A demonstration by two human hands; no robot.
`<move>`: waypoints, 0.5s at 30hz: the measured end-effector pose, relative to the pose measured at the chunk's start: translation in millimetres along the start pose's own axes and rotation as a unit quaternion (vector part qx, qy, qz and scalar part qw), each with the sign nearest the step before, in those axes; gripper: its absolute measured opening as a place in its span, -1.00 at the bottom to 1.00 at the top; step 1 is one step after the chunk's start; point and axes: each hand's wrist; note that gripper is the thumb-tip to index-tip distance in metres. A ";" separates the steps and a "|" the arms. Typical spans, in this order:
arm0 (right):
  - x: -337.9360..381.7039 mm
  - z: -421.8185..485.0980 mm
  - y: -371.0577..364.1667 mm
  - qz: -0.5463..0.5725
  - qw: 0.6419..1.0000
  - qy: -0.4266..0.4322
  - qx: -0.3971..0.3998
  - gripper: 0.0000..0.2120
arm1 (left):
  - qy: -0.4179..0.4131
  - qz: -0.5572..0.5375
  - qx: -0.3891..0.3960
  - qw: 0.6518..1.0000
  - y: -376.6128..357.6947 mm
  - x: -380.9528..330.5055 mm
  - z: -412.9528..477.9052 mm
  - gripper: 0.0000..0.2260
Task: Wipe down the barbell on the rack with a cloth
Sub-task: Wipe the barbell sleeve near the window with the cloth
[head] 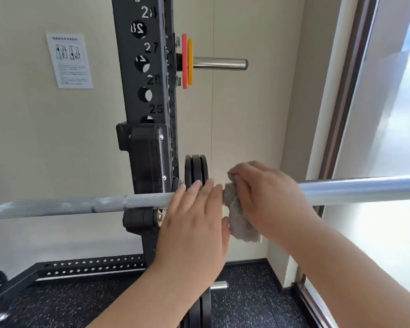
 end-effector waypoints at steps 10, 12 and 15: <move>-5.9 -29.8 -4.6 0.056 0.988 0.076 -0.119 -0.71 | -0.026 -0.032 -0.021 0.999 -5.4 7.2 12.1 -0.68; -13.6 -15.6 -0.3 0.066 0.988 0.038 -0.134 -0.72 | -0.019 -0.038 0.006 0.999 -2.6 2.4 17.7 -0.60; -13.8 11.7 -0.2 0.096 0.993 -0.009 -0.064 -0.71 | -0.023 -0.035 0.018 0.999 -4.8 -4.4 25.4 -0.51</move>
Point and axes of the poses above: each hand's wrist, its own z-axis towards the middle knuckle, its own y-axis out of the back of the hand, x = y × z, and after that the axes turned 7 degrees about -z, right-handed
